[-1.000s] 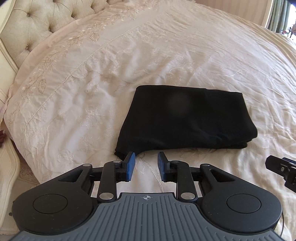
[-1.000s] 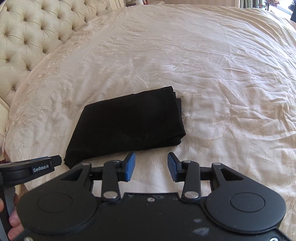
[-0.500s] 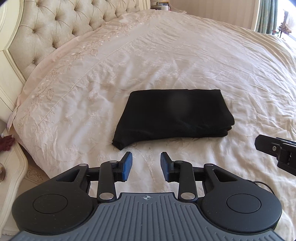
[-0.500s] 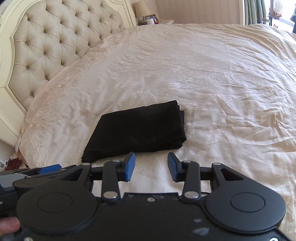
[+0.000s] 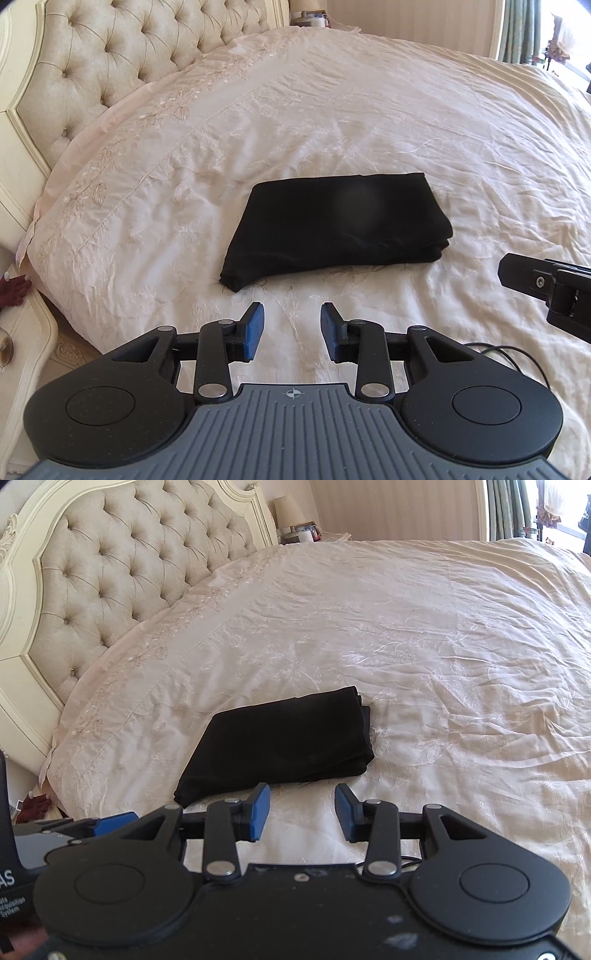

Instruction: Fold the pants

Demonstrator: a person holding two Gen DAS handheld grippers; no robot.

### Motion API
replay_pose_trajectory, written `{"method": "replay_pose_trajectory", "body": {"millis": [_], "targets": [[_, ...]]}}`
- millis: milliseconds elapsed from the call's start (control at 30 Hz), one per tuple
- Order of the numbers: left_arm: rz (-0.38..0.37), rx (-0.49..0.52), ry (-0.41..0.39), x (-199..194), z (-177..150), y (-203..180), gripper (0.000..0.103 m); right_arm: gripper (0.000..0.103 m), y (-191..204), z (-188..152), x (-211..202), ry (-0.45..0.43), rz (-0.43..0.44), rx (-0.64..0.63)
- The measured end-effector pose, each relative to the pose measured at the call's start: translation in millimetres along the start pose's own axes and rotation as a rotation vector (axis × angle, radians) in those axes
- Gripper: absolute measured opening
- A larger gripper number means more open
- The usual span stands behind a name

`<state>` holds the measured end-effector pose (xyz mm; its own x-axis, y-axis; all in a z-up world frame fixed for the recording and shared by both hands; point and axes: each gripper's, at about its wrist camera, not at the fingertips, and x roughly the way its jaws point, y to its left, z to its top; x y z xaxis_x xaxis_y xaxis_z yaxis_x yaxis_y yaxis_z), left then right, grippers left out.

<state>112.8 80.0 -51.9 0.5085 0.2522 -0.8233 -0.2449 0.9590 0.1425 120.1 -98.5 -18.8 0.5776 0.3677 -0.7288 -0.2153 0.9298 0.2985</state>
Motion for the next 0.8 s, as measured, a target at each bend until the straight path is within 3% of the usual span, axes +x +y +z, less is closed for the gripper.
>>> {"method": "replay_pose_trajectory", "body": {"millis": [800], "targets": [[0.01,0.019,-0.016,-4.9,-5.9,-3.8,0.033,0.042,5.6,-4.9,-7.4,-0.011,0.017,-0.011]]}}
